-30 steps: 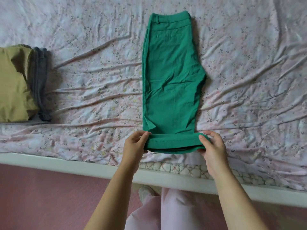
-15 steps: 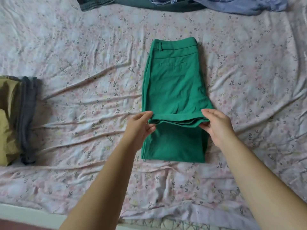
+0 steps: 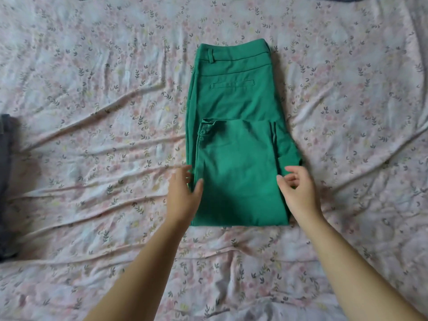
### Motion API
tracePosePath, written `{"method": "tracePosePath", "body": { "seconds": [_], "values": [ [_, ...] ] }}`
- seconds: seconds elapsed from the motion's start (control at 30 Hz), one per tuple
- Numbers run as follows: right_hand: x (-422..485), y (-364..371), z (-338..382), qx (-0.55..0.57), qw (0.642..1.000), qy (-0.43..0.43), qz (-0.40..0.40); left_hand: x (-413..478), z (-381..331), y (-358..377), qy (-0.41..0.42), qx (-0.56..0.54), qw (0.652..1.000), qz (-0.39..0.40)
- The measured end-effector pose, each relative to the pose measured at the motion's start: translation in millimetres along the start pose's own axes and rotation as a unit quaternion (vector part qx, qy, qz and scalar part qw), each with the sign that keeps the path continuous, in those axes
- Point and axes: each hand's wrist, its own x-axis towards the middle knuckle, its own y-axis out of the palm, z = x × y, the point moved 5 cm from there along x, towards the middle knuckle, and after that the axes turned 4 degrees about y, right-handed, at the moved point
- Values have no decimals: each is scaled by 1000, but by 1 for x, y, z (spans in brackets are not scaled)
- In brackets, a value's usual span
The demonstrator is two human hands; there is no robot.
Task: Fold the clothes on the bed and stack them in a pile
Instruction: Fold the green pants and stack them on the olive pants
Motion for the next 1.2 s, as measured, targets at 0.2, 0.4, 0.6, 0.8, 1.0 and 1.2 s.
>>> {"method": "tracePosePath", "body": {
  "seconds": [0.2, 0.4, 0.6, 0.8, 1.0, 1.2],
  "values": [
    [-37, 19, -75, 70, 988, 135, 24, -43, 33, 10, -54, -22, 998, 25],
    [-29, 21, -77, 162, 965, 200, 48, -59, 21, 4, -62, -165, 984, 41],
    [-75, -13, -61, 209, 966, 150, 15, -104, 9, -16, -72, -222, 972, -20],
    [-178, -52, -85, 188, 967, 163, 55, -210, 28, -31, -154, -222, 963, 0],
    [-237, -82, -103, 190, 958, 197, 82, -283, 28, -42, -188, -207, 960, 14],
    [-209, -88, -83, 102, 978, 152, 103, -267, 7, -42, -188, -146, 971, 25]
  ]
}}
